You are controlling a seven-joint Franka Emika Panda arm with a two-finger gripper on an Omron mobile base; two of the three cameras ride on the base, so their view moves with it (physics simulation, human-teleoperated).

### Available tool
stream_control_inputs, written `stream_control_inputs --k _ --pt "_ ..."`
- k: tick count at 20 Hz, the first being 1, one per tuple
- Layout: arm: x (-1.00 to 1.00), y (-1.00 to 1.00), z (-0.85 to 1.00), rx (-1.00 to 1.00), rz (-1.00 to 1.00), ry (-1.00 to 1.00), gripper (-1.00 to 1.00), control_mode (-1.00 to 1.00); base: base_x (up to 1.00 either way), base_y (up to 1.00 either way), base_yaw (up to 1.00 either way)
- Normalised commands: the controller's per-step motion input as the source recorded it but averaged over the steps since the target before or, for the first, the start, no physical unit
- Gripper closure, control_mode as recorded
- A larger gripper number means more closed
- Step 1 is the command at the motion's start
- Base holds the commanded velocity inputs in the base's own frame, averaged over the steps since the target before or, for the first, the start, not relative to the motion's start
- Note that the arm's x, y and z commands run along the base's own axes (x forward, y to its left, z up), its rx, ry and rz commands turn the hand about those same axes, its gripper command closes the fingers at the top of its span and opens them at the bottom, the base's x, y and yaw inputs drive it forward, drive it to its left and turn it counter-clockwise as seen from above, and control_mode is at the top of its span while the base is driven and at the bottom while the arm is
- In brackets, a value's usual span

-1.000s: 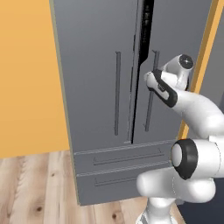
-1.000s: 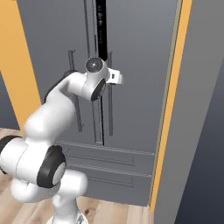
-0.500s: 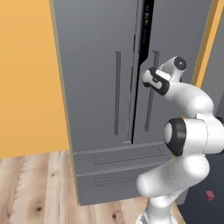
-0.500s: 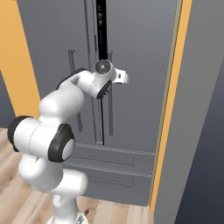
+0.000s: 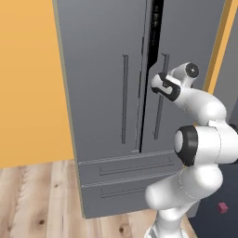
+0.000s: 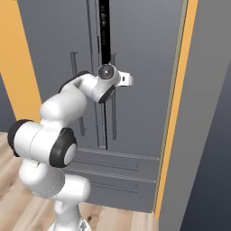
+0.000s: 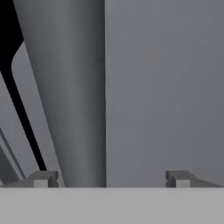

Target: Retrieve the kiwi and mango from the fridge and place them into the bowl on the dining table.

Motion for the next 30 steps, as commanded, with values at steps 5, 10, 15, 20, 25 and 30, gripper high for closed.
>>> stream_control_inputs --k 5,10,15,20,25,30 --pt "0.2 0.0 -0.04 0.0 0.0 0.0 1.0 -1.0 0.0 0.0 0.0" --pt "-0.67 -0.26 0.05 0.0 0.06 0.08 1.0 -1.0 0.0 0.0 0.0" --pt "-1.0 -0.84 0.1 0.0 0.02 0.11 1.0 -1.0 0.0 0.0 0.0" --pt "-1.0 -1.0 0.01 0.03 0.0 0.16 1.0 -1.0 0.0 0.0 0.0" --pt "-0.98 -1.0 0.0 0.03 0.0 0.15 1.0 -1.0 0.0 0.0 0.0" --pt "-0.9 -0.4 0.24 0.0 0.04 0.01 -1.0 -1.0 0.0 0.0 0.0"
